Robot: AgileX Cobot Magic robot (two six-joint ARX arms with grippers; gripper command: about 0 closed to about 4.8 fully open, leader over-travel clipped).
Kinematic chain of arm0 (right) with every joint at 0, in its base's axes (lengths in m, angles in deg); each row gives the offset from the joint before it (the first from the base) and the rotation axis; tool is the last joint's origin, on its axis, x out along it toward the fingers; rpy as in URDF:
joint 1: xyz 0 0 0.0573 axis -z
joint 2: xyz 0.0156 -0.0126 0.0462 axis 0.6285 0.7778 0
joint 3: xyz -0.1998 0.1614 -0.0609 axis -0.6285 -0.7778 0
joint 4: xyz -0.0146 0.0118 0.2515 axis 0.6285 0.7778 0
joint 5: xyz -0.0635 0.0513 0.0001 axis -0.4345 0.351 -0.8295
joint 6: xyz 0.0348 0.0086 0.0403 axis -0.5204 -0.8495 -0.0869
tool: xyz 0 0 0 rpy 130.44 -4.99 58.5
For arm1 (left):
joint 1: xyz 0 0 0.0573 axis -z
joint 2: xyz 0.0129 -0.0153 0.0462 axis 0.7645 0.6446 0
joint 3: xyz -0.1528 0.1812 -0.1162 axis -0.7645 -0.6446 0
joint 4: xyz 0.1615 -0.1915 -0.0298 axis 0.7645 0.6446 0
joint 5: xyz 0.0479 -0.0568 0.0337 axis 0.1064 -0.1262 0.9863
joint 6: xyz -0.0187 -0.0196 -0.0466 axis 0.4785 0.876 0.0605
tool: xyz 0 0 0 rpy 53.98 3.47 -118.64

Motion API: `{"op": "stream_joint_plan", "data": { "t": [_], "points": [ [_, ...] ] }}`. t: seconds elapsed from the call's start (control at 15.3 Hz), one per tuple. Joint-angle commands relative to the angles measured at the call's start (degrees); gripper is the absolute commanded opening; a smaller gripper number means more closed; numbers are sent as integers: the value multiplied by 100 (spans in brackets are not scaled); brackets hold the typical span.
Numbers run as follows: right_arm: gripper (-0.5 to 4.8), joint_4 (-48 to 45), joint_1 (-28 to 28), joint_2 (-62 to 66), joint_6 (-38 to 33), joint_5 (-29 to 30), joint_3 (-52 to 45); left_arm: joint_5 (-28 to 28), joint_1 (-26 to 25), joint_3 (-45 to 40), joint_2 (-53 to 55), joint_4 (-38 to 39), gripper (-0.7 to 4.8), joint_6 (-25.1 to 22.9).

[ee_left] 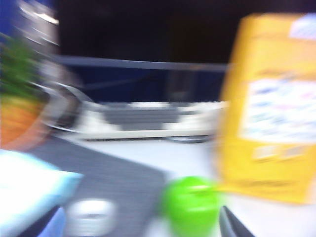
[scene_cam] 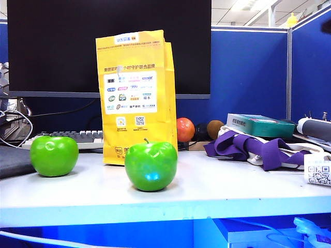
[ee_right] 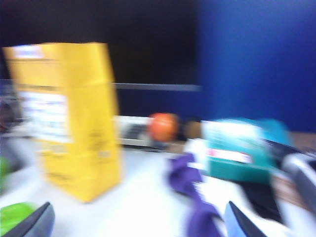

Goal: Pick up the green apple and throw it into the yellow paper bag.

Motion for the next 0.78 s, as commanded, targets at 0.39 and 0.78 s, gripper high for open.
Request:
{"op": "stream_joint_plan", "data": {
  "t": [0.39,0.78],
  "points": [
    [479,-1255,-7,-4,-1143,223,-39,-1582,9,105,0,-1394,479,1714],
    [479,-780,-4,160,-1121,601,286,-1346,-2,1222,1005,-168,479,1622]
  ]
}}
